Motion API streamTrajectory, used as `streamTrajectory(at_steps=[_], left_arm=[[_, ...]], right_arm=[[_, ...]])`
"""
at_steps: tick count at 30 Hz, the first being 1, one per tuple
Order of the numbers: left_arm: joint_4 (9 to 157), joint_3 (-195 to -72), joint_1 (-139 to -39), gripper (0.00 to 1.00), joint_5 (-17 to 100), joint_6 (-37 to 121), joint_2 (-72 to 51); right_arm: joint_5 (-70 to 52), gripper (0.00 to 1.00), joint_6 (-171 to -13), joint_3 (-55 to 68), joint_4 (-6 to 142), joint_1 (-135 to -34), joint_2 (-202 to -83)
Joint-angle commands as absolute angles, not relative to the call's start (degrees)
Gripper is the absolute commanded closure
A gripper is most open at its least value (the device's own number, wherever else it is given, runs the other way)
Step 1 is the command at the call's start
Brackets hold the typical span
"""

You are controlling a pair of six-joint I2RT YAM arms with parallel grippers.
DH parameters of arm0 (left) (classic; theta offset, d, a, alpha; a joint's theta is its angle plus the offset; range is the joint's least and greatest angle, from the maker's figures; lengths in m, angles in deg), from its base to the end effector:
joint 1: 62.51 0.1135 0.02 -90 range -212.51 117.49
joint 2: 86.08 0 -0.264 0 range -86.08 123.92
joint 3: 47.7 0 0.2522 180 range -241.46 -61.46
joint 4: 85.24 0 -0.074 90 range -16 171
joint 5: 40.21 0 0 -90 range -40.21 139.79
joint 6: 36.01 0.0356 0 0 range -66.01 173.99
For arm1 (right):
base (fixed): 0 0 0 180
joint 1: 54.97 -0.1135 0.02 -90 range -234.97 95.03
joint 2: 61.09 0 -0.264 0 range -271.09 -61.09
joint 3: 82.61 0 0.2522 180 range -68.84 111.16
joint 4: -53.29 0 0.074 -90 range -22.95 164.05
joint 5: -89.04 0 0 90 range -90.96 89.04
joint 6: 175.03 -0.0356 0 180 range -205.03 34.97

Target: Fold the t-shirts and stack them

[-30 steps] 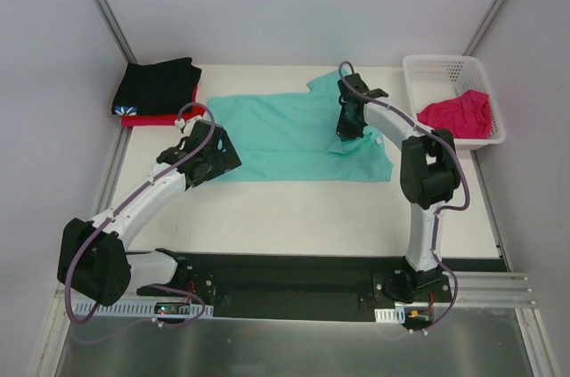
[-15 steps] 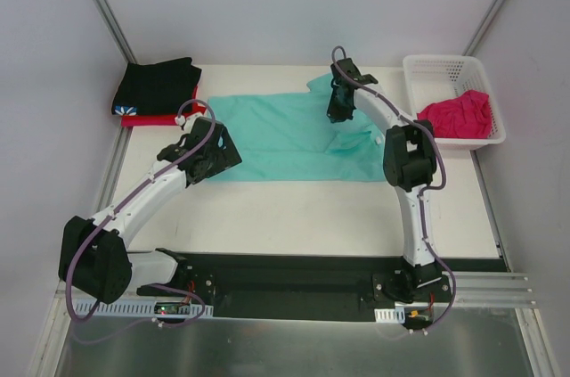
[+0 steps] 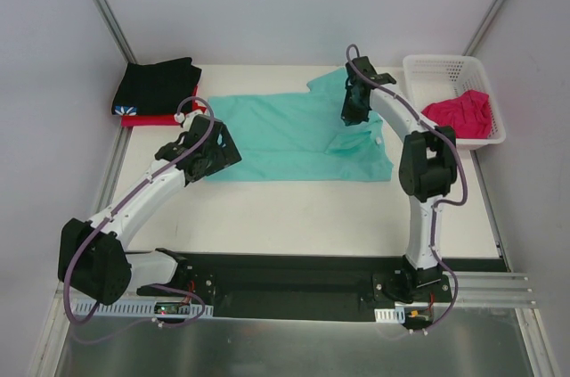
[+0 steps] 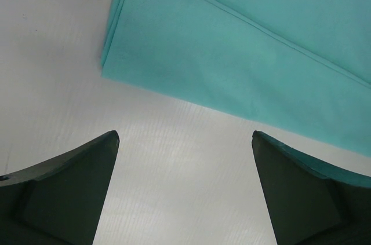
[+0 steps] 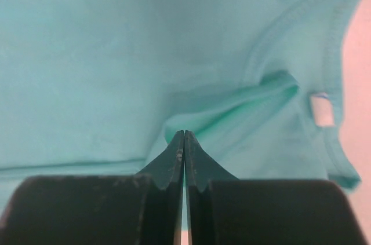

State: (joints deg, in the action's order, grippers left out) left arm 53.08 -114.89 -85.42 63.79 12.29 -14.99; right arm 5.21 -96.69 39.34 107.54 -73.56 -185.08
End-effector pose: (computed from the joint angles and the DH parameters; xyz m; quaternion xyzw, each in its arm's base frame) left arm 0.2447 -0.0941 0.2686 -0.1955 0.8991 -0.1051 0.3774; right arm 0.4565 0.1495 0.2324 -0.0422 0.9549 0.0258 0.2929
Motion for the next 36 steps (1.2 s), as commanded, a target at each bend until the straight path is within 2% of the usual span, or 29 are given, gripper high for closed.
streamTrajectory(at_steps=[1,6,14,29,36], left_arm=[[51.9,-115.5,-85.9,0.01,64.4,12.9,-18.1],[51.7,-115.2,-85.9,0.01,64.4,12.9,-18.6],[51.3,-115.8,-85.9,0.01,64.9,13.6,-18.7],[50.7,-117.8,-85.9,0.01,66.0,14.4,-17.1],[49.5,-117.8,-85.9,0.01,66.4,15.0,-17.6]], right_arm=[[6.8,0.99,-95.3,33.3,107.8,-72.2,-175.4],[4.9,0.99,-96.6,27.8,106.3,-72.3,-174.7],[4.1,0.99,-97.3,27.7,104.8,-74.1,-178.1],[1.2,0.99,-99.2,38.4,104.4,-76.3,-189.2],[2.1,0.99,-97.3,47.5,107.2,-75.9,-195.8]])
